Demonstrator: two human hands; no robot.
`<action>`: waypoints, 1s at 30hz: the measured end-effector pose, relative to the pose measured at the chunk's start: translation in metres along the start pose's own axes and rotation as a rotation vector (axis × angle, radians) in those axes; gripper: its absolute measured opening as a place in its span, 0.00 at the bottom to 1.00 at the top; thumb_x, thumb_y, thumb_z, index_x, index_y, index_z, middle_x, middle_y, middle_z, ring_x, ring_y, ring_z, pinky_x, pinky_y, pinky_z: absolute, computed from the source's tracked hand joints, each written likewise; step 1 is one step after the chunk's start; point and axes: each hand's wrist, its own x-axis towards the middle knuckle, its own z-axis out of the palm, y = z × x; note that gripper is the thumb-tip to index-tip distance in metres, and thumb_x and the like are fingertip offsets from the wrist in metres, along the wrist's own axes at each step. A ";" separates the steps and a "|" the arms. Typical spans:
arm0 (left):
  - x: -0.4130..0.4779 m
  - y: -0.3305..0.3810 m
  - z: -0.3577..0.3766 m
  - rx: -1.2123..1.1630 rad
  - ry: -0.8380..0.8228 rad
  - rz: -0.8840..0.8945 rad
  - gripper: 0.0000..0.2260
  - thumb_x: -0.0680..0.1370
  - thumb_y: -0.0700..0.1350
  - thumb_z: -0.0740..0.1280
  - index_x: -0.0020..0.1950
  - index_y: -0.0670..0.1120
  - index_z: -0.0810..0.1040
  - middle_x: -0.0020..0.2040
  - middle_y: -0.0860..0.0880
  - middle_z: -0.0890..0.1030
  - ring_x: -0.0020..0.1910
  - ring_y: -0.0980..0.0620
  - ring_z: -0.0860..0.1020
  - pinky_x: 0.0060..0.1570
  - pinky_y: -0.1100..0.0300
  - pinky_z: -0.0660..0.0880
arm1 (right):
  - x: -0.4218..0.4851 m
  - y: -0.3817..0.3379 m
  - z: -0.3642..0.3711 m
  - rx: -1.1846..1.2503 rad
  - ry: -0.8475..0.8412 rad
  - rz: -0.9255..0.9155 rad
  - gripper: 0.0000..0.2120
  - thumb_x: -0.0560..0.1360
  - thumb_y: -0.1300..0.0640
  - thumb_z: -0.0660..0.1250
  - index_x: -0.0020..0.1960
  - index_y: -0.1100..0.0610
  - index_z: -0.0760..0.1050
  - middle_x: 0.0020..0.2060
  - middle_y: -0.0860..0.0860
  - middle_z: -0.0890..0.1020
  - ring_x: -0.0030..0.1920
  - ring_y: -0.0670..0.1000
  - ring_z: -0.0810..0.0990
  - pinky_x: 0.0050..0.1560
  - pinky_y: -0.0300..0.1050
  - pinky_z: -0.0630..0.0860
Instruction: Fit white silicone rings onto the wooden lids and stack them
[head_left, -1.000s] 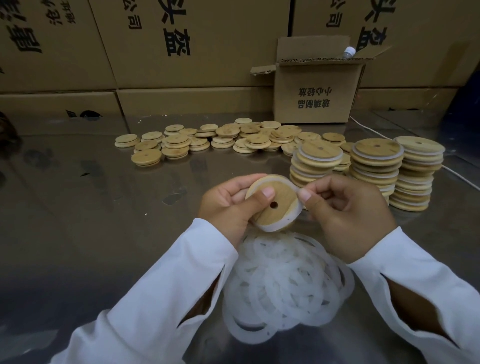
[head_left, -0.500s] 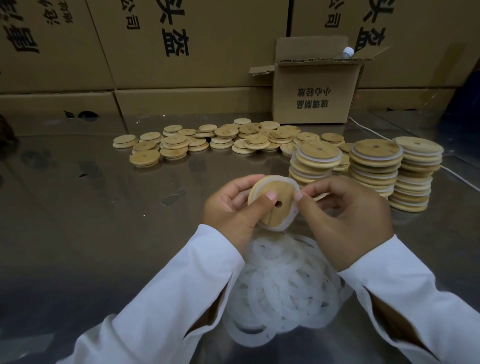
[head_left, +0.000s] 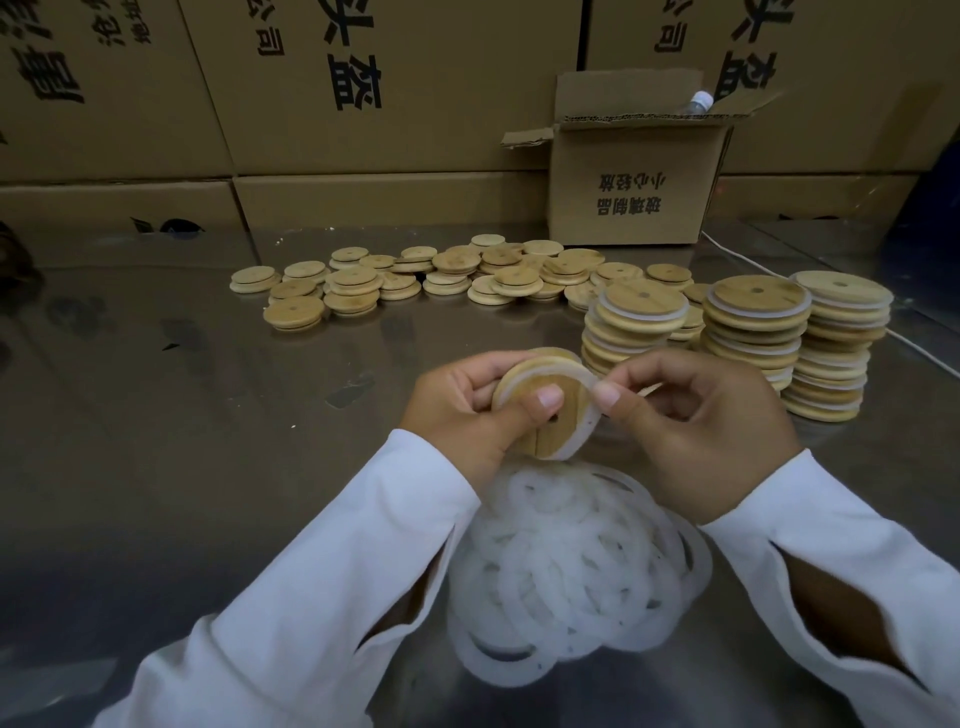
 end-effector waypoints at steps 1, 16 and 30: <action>0.000 0.002 -0.001 0.015 -0.013 0.015 0.10 0.64 0.40 0.71 0.44 0.49 0.81 0.37 0.51 0.85 0.38 0.56 0.82 0.37 0.66 0.77 | 0.000 0.001 -0.001 0.021 -0.016 0.013 0.04 0.69 0.55 0.69 0.35 0.48 0.78 0.34 0.45 0.82 0.34 0.48 0.80 0.39 0.41 0.76; -0.001 -0.007 0.004 -0.005 0.146 -0.021 0.07 0.70 0.37 0.71 0.45 0.46 0.81 0.36 0.49 0.84 0.37 0.55 0.82 0.41 0.61 0.79 | -0.003 0.003 0.010 0.032 0.057 0.005 0.01 0.66 0.51 0.67 0.36 0.47 0.77 0.33 0.48 0.80 0.33 0.47 0.76 0.39 0.43 0.75; -0.001 -0.009 0.011 -0.122 0.167 0.018 0.07 0.69 0.37 0.70 0.45 0.44 0.78 0.40 0.46 0.84 0.40 0.49 0.81 0.44 0.54 0.79 | -0.007 0.004 0.011 -0.076 0.194 -0.077 0.02 0.69 0.54 0.69 0.37 0.49 0.80 0.31 0.46 0.81 0.36 0.44 0.77 0.36 0.33 0.72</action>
